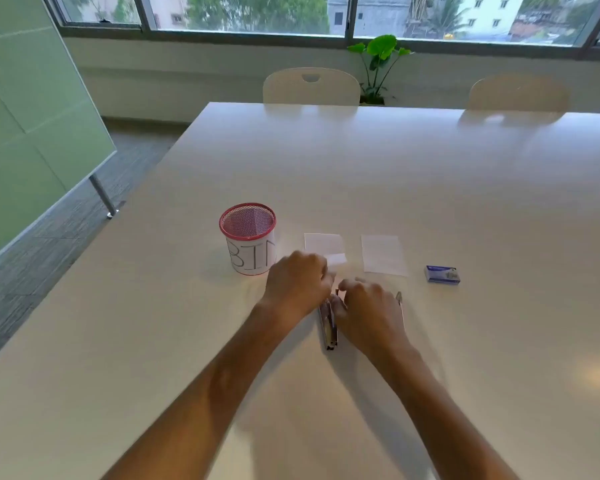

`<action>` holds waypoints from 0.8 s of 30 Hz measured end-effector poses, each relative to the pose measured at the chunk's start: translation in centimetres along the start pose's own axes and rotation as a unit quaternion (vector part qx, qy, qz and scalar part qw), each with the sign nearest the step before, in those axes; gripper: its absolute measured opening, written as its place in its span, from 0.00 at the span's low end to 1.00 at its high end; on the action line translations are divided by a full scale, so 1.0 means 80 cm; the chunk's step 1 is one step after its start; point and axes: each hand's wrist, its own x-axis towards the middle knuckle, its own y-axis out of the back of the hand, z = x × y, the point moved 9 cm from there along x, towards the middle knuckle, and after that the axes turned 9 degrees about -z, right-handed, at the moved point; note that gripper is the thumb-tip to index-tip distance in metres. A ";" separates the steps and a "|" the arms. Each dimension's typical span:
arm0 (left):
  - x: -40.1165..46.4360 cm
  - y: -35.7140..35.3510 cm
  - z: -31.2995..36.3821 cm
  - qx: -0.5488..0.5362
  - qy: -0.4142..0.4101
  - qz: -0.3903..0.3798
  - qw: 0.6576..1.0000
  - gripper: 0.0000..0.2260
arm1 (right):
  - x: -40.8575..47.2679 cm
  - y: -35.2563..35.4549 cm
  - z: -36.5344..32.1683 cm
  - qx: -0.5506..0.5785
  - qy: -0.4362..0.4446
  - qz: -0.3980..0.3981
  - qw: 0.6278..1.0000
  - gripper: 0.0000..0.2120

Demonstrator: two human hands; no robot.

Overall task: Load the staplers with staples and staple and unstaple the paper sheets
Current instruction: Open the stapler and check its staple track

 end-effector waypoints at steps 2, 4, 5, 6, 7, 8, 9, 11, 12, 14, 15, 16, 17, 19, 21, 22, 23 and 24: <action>-0.004 -0.005 -0.013 -0.008 0.047 -0.016 0.999 0.12 | -0.002 0.002 0.002 0.007 -0.002 0.010 1.000 0.14; -0.009 -0.016 -0.023 -0.013 0.084 -0.032 0.996 0.13 | -0.007 -0.003 0.002 -0.002 0.002 0.019 1.000 0.14; -0.010 -0.021 -0.026 -0.024 0.095 -0.039 0.994 0.13 | -0.007 -0.005 0.003 -0.005 0.002 0.023 1.000 0.14; -0.012 -0.024 -0.027 -0.035 0.103 -0.041 0.993 0.12 | -0.007 -0.006 0.002 -0.010 0.000 0.026 1.000 0.15; -0.013 -0.028 -0.029 -0.046 0.107 -0.040 0.992 0.11 | -0.005 -0.006 0.003 -0.016 0.000 0.032 0.999 0.15; -0.014 -0.030 -0.031 -0.055 0.109 -0.029 0.992 0.10 | -0.004 -0.006 0.003 -0.018 -0.004 0.037 0.999 0.15; -0.016 -0.032 -0.032 -0.057 0.108 -0.022 0.992 0.09 | -0.004 -0.008 0.002 -0.020 -0.005 0.039 0.999 0.15; -0.018 -0.032 -0.033 -0.062 0.108 -0.007 0.992 0.09 | -0.004 -0.009 -0.001 -0.027 -0.008 0.038 0.999 0.15; -0.018 -0.032 -0.034 -0.065 0.108 -0.003 0.992 0.10 | -0.004 -0.010 -0.002 -0.026 -0.009 0.038 0.999 0.15; -0.016 -0.032 -0.036 -0.070 0.113 -0.006 0.991 0.10 | -0.004 -0.009 -0.005 -0.024 -0.008 0.039 0.999 0.16; -0.015 -0.033 -0.036 -0.071 0.116 -0.010 0.991 0.10 | -0.005 -0.010 -0.006 -0.022 -0.007 0.037 0.999 0.15; -0.014 -0.035 -0.037 -0.074 0.121 -0.014 0.990 0.11 | -0.006 -0.011 -0.007 -0.012 -0.007 0.035 0.999 0.15; -0.013 -0.035 -0.038 -0.076 0.126 -0.017 0.989 0.11 | -0.008 -0.010 -0.009 -0.005 -0.002 0.040 0.999 0.14; -0.013 -0.035 -0.040 -0.086 0.136 -0.015 0.987 0.11 | -0.014 -0.012 -0.013 -0.003 0.005 0.040 0.999 0.18; -0.013 -0.035 -0.044 -0.103 0.140 -0.012 0.985 0.11 | -0.018 -0.017 -0.016 -0.010 0.003 0.028 1.000 0.27; -0.014 -0.035 -0.044 -0.113 0.140 -0.011 0.984 0.11 | -0.019 -0.018 -0.018 -0.013 0.001 0.026 1.000 0.30; -0.014 -0.035 -0.044 -0.119 0.138 -0.010 0.983 0.11 | -0.019 -0.018 -0.019 -0.016 0.000 0.025 1.000 0.31; -0.015 -0.036 -0.044 -0.124 0.137 -0.009 0.983 0.11 | -0.017 -0.019 -0.018 -0.015 -0.004 0.021 1.000 0.31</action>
